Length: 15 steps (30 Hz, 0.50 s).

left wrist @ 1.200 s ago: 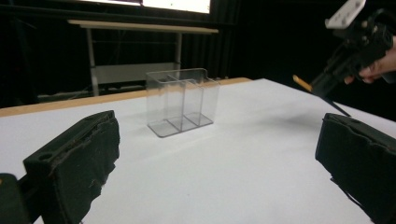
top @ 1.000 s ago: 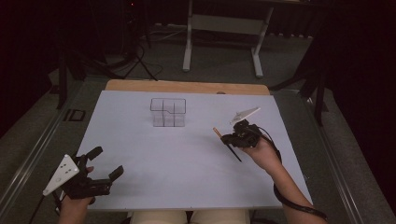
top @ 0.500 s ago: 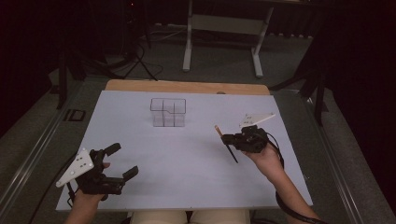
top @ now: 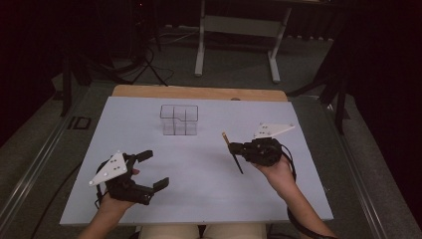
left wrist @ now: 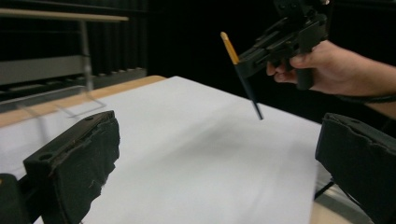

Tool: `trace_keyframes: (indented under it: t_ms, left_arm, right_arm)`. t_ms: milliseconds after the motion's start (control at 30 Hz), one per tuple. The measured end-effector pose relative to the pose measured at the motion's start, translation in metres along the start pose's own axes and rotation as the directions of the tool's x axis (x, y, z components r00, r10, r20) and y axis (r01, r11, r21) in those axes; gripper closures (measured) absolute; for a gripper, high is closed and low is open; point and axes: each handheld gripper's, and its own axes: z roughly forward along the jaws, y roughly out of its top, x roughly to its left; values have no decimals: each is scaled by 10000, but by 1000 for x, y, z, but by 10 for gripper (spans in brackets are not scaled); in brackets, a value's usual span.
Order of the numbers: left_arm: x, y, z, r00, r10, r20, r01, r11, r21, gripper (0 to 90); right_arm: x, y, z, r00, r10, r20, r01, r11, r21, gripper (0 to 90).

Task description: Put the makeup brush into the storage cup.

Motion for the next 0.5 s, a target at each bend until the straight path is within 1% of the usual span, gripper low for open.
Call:
trace_keyframes:
  t_ms: [33,67,133,167,233,300,433,500]
  left_arm:
    - [-1,0,7,9997,-97,227,96,9999,65,7]
    - [-1,-1,11,9992,-155,358,151,9998,114,7]
    - [-2,-2,19,9976,-315,620,307,9994,135,7]
    - [-2,-2,23,9959,-405,810,394,9991,153,7]
    - [-2,-3,30,9928,-589,1041,574,9982,177,8]
    - [-3,-4,36,9910,-542,1224,516,9984,245,28]
    - [-5,-5,48,9884,-526,1422,457,9976,518,28]
    - [-7,-6,54,9873,-387,1543,280,9971,705,29]
  right_arm:
    - [2,1,0,10000,-5,-55,5,10000,-82,841]
    - [5,2,0,9999,-41,-144,37,9997,-250,841]
    - [8,5,-1,9997,-150,-199,142,9991,-391,842]
    - [9,6,-1,9995,-204,-251,191,9985,-514,841]
    - [11,7,-2,9985,-222,-500,183,9969,-759,841]
    - [14,8,-2,9977,-292,-614,232,9951,-960,841]
    - [19,9,-2,9958,-388,-834,283,9919,-1242,841]
    - [23,10,-2,9943,-434,-976,303,9908,-1319,841]
